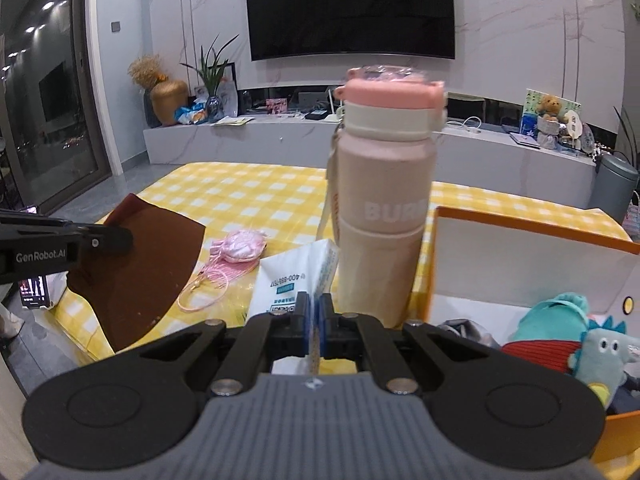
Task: Organize soft objects
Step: 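Carry the brown pouch and white box over the open orange box with both grippers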
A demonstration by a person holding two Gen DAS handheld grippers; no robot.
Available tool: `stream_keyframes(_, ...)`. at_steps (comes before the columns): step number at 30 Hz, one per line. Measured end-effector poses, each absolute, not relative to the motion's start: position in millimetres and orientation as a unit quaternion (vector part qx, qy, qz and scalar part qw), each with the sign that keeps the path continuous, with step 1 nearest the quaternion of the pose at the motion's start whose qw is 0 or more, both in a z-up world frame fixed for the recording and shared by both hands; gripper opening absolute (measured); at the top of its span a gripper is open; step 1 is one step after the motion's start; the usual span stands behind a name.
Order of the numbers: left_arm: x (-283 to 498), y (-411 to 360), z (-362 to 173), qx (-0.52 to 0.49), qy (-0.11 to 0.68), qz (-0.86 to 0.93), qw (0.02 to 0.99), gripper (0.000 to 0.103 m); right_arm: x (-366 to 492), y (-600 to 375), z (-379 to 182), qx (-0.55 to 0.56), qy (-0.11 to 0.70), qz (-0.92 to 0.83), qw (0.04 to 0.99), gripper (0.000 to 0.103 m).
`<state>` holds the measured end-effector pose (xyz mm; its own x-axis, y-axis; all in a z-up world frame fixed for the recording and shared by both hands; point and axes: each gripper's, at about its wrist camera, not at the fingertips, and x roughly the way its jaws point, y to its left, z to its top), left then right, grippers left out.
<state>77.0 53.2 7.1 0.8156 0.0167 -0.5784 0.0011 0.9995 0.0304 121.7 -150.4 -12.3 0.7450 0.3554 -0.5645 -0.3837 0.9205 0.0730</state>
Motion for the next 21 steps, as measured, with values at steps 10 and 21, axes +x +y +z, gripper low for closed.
stream_keyframes(10, 65, 41, 21, 0.022, 0.295, -0.023, 0.955, 0.004, 113, -155, -6, -0.003, 0.29, 0.206, 0.935, 0.001)
stream_keyframes(21, 81, -28, 51, 0.023, 0.272, -0.159, 0.949, 0.004, 96, -232, 20, 0.025, 0.245, 0.134, 0.96, 0.001)
